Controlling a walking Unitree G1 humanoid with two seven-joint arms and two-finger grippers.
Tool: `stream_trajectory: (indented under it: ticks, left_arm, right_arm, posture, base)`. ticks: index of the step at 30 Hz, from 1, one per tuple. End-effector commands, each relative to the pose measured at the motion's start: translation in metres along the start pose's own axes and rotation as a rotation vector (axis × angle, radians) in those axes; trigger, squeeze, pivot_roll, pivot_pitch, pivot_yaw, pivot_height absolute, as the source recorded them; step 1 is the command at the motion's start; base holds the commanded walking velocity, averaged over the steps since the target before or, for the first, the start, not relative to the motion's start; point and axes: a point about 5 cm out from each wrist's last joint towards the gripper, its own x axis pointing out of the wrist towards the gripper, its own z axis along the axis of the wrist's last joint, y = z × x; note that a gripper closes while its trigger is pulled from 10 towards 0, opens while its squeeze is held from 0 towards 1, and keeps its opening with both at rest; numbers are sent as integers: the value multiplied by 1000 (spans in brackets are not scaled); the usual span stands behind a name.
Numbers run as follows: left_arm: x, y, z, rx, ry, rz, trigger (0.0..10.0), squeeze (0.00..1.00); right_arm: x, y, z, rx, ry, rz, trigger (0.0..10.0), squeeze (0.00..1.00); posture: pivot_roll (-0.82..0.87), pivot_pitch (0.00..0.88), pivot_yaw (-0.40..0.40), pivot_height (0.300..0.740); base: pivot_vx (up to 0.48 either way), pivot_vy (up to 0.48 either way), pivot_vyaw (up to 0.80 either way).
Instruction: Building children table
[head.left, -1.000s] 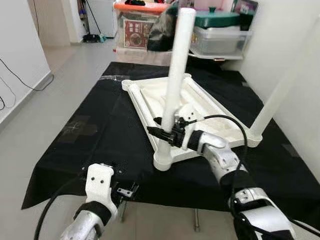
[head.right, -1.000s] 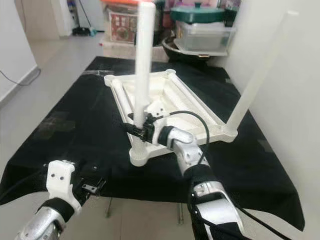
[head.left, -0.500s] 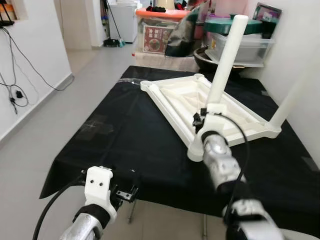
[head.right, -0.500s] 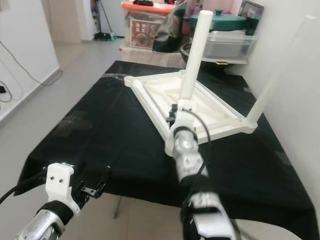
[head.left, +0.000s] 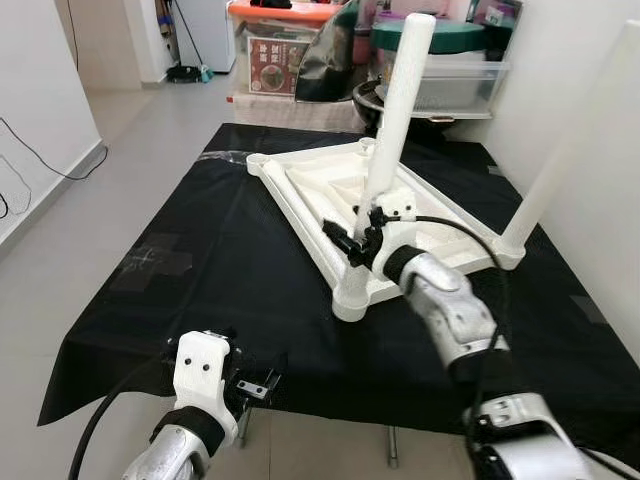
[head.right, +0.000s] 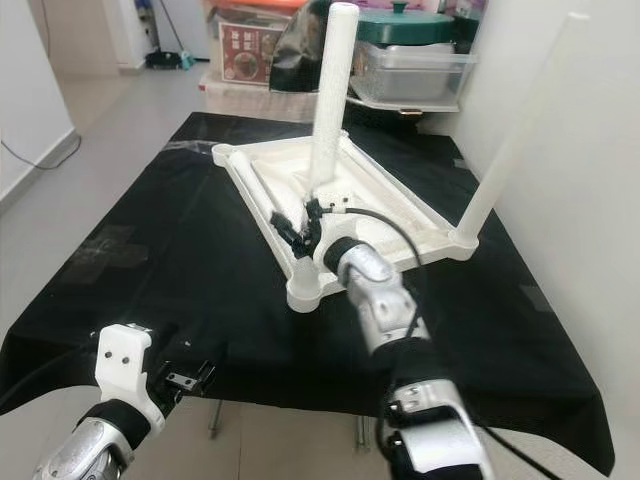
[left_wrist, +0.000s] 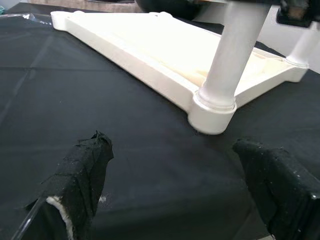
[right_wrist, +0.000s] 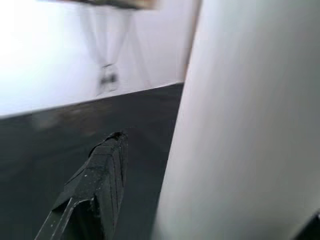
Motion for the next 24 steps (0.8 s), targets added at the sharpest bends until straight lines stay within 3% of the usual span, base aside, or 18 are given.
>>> stream_trajectory:
  ticks: [1, 6, 7, 9, 10, 11, 12, 13, 14, 15, 16, 17, 18, 20, 24]
  left_arm:
    - [1, -2, -3, -25, 10, -6, 10000, 0]
    - [1, -2, -3, -25, 9, -8, 10000, 0]
    - [1, -2, -3, -25, 8, -8, 10000, 0]
    - [1, -2, -3, -25, 8, -8, 10000, 0]
    - [0, -2, -2, -25, 7, -7, 10000, 0]
    - [0, -2, -2, -25, 7, -7, 10000, 0]
    - [0, -2, -2, -26, 6, -4, 10000, 0]
    - [-1, -2, -2, -26, 6, -3, 10000, 0]
    - [-1, -2, -2, -27, 6, -2, 10000, 0]
    - [-1, -2, -2, -27, 6, -2, 10000, 0]
    - [-1, -2, -2, -27, 6, -2, 10000, 0]
    - [-1, -2, -2, -28, 7, -7, 10000, 0]
    - [-1, -2, -2, -28, 7, -7, 10000, 0]
    - [-1, -3, -2, -29, 8, -12, 10000, 0]
    - [-2, -3, -2, -30, 8, -13, 10000, 0]
  right_arm:
    - [3, 12, -10, -4, 35, 110, 10000, 0]
    - [8, 23, -18, 32, 63, 249, 10000, 0]
    - [11, 24, -19, 44, 67, 240, 8275, 0]
    - [15, 23, -22, 57, 75, 214, 8275, 0]
    - [19, 21, -26, 79, 94, 150, 1490, 0]
    - [19, 21, -26, 79, 94, 150, 1490, 0]
    - [22, 14, -31, 117, 117, 15, 0, 0]
    - [20, -2, -41, 164, 166, -243, 0, 0]
    - [16, -11, -48, 193, 206, -417, 0, 0]
    - [16, -11, -48, 193, 206, -417, 0, 0]
    - [13, -16, -52, 207, 230, -517, 0, 0]
    - [-3, -27, -68, 265, 293, -706, 0, 0]
    - [-3, -27, -68, 265, 293, -706, 0, 0]
    - [-28, -36, -88, 317, 379, -916, 0, 0]
    - [-40, -33, -93, 338, 372, -996, 0, 0]
  posture:
    - [190, 0, -94, 740]
    - [197, 0, -98, 740]
    - [200, 0, -103, 740]
    - [200, 0, -103, 740]
    - [202, 0, -105, 740]
    - [202, 0, -105, 740]
    - [201, 0, -102, 740]
    - [196, 0, -100, 740]
    - [193, 0, -97, 740]
    - [193, 0, -97, 740]
    - [193, 0, -97, 740]
    - [189, 0, -93, 740]
    - [189, 0, -93, 740]
    - [191, 0, -93, 740]
    - [188, 0, -93, 740]
  base:
    - [0, 0, 0]
    - [0, 0, 0]
    - [0, 0, 0]
    - [0, 0, 0]
    - [0, 0, 0]
    - [0, 0, 0]
    - [0, 0, 0]
    - [0, 0, 0]
    - [0, 0, 0]
    - [0, 0, 0]
    - [0, 0, 0]
    - [0, 0, 0]
    - [0, 0, 0]
    - [0, 0, 0]
    - [0, 0, 0]
